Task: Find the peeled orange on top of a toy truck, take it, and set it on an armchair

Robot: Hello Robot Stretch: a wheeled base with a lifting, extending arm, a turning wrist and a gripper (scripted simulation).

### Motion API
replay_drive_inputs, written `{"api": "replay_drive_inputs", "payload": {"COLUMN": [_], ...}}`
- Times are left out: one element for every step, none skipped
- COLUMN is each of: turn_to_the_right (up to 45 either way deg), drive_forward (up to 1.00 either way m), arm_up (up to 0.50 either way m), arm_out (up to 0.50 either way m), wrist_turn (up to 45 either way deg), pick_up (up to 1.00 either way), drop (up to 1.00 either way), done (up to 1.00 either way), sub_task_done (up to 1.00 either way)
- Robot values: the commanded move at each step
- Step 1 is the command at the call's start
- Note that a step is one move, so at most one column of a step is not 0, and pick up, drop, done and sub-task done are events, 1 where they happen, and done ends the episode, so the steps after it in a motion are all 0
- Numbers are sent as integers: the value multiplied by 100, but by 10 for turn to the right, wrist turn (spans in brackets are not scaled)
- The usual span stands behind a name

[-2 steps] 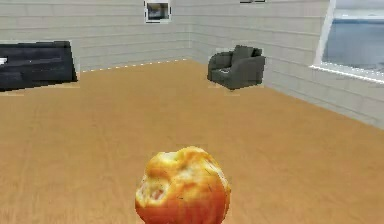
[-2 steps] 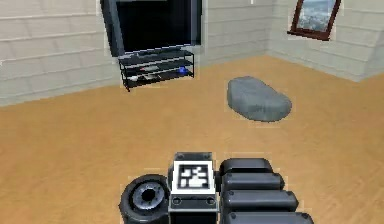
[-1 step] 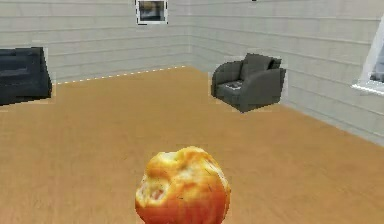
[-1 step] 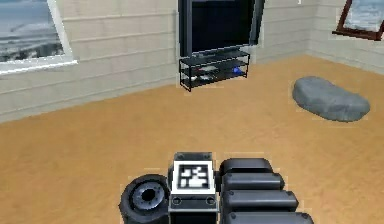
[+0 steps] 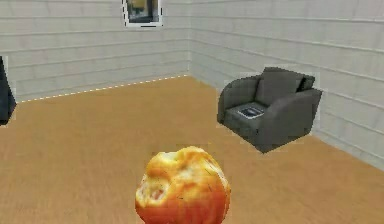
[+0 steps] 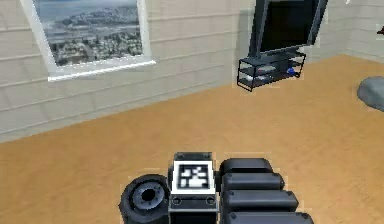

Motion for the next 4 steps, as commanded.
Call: {"api": "replay_drive_inputs", "payload": {"turn_to_the_right": [0, 0, 300, -270], "drive_forward": [100, 85, 0, 0], "arm_up": [0, 0, 0, 0], "arm_out": [0, 0, 0, 0], "wrist_turn": [0, 0, 0, 0], "pick_up": [0, 0, 0, 0], "drop": [0, 0, 0, 0], "done": [0, 0, 0, 0], "sub_task_done": [0, 0, 0, 0]}}
